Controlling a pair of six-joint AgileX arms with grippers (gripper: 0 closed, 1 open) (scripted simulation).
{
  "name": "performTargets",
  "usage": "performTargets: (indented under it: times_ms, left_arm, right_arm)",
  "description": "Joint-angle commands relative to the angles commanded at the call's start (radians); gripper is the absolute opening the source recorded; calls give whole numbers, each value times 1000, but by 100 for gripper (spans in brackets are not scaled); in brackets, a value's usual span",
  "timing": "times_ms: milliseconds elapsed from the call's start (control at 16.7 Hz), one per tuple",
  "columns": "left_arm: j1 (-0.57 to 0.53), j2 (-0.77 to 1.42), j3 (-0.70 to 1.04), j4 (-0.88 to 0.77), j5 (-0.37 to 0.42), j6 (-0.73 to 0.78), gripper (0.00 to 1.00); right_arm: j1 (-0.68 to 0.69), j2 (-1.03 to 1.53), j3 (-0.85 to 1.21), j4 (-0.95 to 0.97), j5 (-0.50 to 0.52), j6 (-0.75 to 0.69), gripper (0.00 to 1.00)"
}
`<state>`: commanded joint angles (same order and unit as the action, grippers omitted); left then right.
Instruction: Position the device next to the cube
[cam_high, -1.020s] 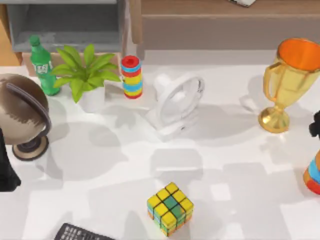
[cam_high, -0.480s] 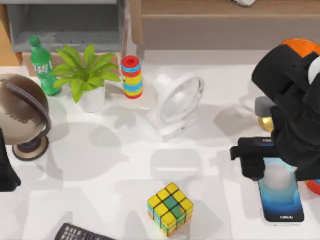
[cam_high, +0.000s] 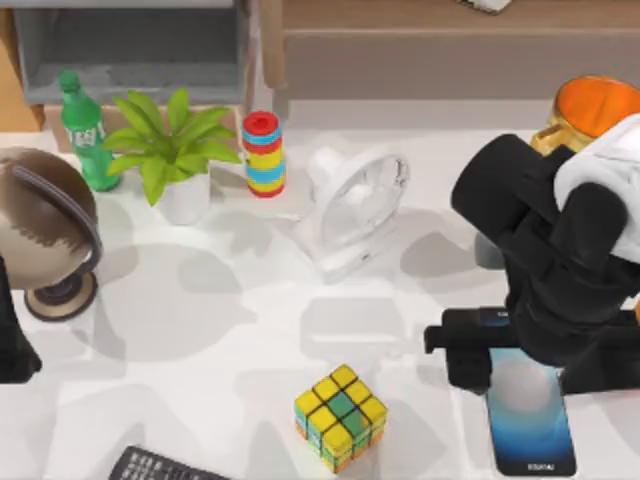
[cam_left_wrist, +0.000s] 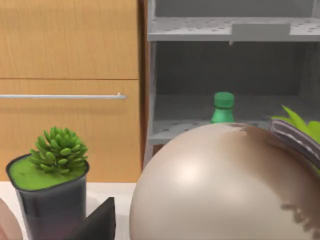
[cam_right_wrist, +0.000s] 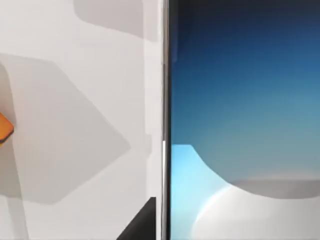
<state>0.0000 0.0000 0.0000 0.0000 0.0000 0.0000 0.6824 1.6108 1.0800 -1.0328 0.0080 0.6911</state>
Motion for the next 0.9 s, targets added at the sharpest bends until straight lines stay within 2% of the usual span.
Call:
performTargets:
  times_ms: [420,900]
  left_arm:
    - [0,0,0,0,0,0,100]
    - [0,0,0,0,0,0,100]
  right_arm:
    - [-11,-8,-4,10,-11,1,0]
    - [-21,-8,-45,78,-85,18,0]
